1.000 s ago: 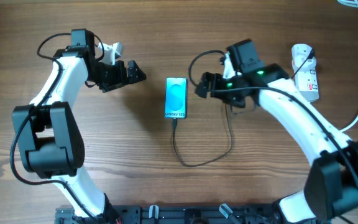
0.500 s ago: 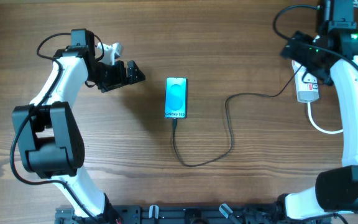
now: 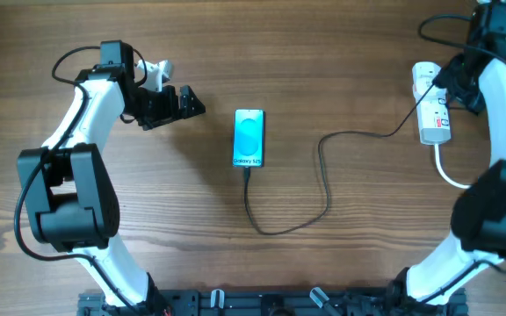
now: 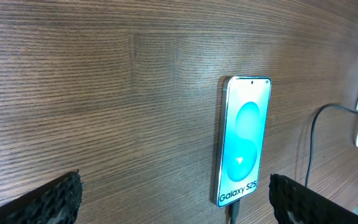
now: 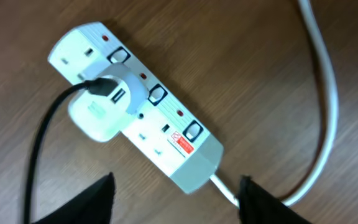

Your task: Plug charger to phone and switch on socket

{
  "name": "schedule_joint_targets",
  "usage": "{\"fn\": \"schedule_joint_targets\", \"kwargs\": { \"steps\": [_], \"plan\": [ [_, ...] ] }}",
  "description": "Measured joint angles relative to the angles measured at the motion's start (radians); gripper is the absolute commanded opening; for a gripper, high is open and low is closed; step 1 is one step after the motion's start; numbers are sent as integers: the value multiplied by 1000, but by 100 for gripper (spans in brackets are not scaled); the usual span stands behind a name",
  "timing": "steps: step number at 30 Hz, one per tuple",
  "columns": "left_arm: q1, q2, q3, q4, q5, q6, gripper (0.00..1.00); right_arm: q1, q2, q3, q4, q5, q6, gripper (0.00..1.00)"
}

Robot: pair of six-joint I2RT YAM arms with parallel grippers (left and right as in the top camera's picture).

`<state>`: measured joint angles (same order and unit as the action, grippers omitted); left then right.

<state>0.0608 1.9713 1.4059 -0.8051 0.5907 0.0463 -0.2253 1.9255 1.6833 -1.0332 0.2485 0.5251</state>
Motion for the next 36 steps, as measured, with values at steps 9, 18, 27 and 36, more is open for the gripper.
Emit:
{"fn": "schedule_joint_targets", "kwargs": {
  "steps": [9, 18, 27, 36],
  "plan": [
    [0, 0, 0, 0, 0, 0, 100, 0, 146, 0, 121, -66, -3, 79],
    [0, 0, 0, 0, 0, 0, 100, -1, 146, 0, 141, -69, -4, 81],
    [0, 0, 0, 0, 0, 0, 100, -1, 188, 0, 179, -65, -3, 81],
    [0, 0, 0, 0, 0, 0, 100, -6, 190, 12, 151, -92, -7, 85]
  ]
}}
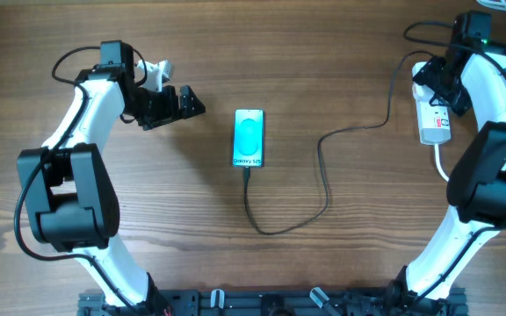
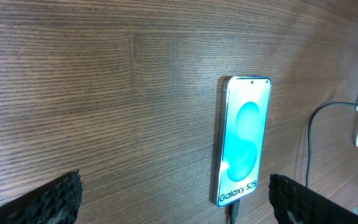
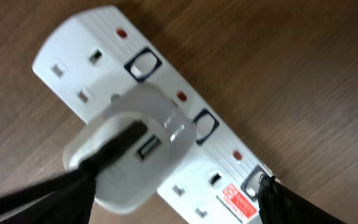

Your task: Plug charger to phone and switch on socket

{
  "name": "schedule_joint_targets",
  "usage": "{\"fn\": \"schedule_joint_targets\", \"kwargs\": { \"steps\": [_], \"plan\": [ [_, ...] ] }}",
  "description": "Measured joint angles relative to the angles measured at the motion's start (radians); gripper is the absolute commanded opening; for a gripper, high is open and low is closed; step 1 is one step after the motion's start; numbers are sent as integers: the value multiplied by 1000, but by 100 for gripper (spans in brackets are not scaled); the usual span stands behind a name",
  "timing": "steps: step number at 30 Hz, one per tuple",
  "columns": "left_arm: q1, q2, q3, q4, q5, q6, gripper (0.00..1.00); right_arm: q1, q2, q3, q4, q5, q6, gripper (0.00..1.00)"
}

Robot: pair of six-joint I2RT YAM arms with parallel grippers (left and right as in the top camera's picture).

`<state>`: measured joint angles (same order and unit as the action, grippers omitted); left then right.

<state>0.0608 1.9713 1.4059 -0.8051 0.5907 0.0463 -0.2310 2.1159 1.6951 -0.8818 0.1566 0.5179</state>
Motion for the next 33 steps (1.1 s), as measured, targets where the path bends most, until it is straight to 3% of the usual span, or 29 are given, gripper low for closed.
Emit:
{"fn": "schedule_joint_targets", "kwargs": {
  "steps": [10, 17, 23, 24, 25, 33],
  "plan": [
    [0, 0, 0, 0, 0, 0, 100, 0, -40, -8, -5, -6, -34, 85],
    [0, 0, 0, 0, 0, 0, 100, -2, -51, -117, 104, -18, -34, 85],
    [0, 0, 0, 0, 0, 0, 100, -31, -50, -133, -9, -10, -53, 87],
    [0, 0, 0, 0, 0, 0, 100, -46, -52, -133, -27, 4, -53, 89],
    [0, 0, 0, 0, 0, 0, 100, -57, -52, -133, -40, 13, -53, 100],
    [0, 0, 0, 0, 0, 0, 100, -98, -61, -133, -73, 33, -33, 100]
  ]
}}
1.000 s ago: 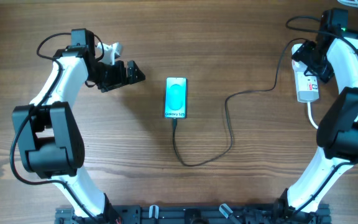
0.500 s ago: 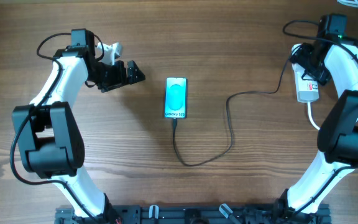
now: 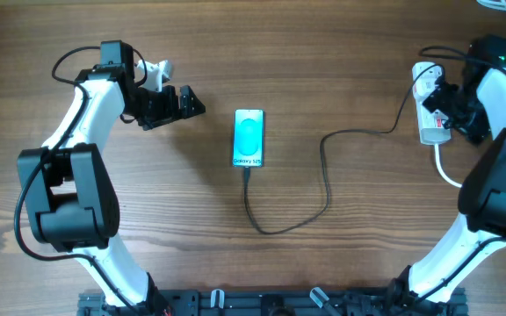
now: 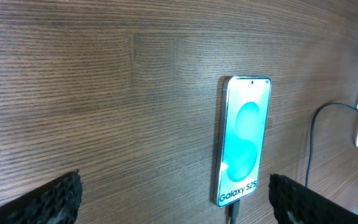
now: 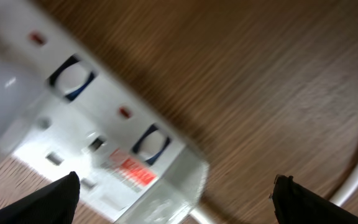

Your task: Plug charger to phone and switch on socket

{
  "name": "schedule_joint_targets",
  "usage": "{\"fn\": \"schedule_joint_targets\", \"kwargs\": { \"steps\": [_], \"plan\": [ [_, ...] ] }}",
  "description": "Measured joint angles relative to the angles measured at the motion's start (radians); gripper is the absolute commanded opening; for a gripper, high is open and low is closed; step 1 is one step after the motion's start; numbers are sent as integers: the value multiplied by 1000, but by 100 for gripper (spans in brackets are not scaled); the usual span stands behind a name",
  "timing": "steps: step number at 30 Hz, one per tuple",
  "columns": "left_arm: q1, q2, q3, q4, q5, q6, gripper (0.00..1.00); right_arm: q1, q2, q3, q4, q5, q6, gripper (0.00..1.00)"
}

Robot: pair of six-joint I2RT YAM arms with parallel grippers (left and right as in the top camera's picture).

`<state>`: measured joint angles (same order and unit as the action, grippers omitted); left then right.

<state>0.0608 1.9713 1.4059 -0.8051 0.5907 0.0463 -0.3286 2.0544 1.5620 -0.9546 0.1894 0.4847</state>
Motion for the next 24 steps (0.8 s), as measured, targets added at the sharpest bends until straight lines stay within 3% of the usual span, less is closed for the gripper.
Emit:
{"fn": "schedule_joint_targets", "kwargs": {
  "steps": [5, 17, 24],
  "plan": [
    [0, 0, 0, 0, 0, 0, 100, -70, 0, -2, 78, 23, 53, 100],
    [0, 0, 0, 0, 0, 0, 100, -71, -5, -140, 341, -33, 64, 100],
    [0, 0, 0, 0, 0, 0, 100, -74, -5, -155, 366, -89, 64, 99]
  ]
}}
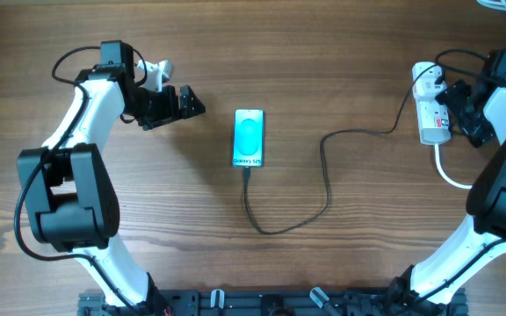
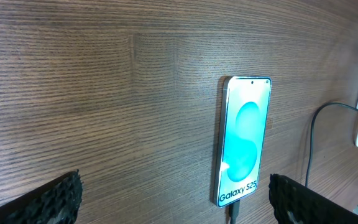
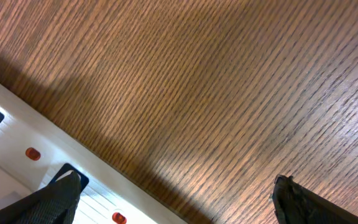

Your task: Plug charger to phone and switch on socket

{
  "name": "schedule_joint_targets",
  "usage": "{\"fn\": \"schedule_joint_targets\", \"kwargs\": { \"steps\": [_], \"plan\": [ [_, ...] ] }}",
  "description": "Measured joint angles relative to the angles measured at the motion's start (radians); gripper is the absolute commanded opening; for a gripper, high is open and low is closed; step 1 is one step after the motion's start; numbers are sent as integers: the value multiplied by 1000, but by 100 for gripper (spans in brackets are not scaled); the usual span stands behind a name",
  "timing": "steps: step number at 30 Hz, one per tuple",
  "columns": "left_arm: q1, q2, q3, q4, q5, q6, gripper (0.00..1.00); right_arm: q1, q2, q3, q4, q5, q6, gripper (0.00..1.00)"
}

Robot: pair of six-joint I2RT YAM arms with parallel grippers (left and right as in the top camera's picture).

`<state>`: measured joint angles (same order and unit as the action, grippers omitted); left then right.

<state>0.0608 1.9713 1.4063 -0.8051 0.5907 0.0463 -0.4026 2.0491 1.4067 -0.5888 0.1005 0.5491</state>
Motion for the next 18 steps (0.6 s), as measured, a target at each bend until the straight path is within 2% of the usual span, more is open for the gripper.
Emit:
{"fn": "schedule_joint_targets", "kwargs": {
  "steps": [9, 18],
  "plan": [
    [0, 0, 0, 0, 0, 0, 100, -5, -2, -10, 52, -40, 0, 100],
    [0, 0, 0, 0, 0, 0, 100, -5, -10, -10, 11, -37, 3, 100]
  ]
}}
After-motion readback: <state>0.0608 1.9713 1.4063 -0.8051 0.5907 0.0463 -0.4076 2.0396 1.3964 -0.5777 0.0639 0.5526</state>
